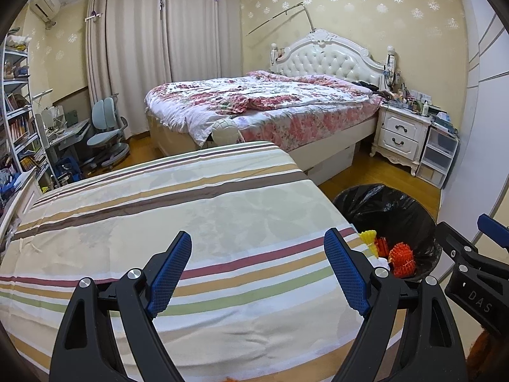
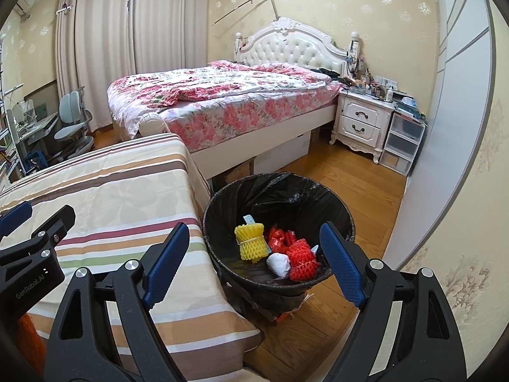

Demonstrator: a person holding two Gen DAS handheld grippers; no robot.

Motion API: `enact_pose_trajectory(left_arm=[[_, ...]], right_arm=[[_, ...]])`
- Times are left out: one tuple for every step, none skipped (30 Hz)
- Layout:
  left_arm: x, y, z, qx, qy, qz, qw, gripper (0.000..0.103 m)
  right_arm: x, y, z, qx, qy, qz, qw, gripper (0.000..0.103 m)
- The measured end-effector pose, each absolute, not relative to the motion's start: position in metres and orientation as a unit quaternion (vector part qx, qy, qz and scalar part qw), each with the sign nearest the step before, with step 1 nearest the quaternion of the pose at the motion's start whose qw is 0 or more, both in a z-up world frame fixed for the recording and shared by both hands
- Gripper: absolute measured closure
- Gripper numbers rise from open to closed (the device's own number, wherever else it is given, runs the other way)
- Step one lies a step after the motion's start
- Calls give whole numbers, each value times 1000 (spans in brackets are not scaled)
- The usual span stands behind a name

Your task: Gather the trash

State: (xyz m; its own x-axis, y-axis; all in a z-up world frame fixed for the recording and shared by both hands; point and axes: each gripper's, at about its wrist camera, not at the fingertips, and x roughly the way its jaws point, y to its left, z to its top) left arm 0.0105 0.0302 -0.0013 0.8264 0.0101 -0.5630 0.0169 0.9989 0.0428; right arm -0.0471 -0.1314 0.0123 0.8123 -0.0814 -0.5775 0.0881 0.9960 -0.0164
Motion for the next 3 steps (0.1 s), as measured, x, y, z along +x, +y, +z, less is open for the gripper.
enact_pose_trajectory(left_arm=[[12,35,-3,22,297,3,954,20],[12,40,-4,21,300,6,954,20],[14,46,-6,20,304,12,952,20]], right_arm=[[-46,-128,12,5,304,-41,952,21],[-43,-123,11,3,306,-37,951,21],[-42,-119,10,2,308,-31,951,21]])
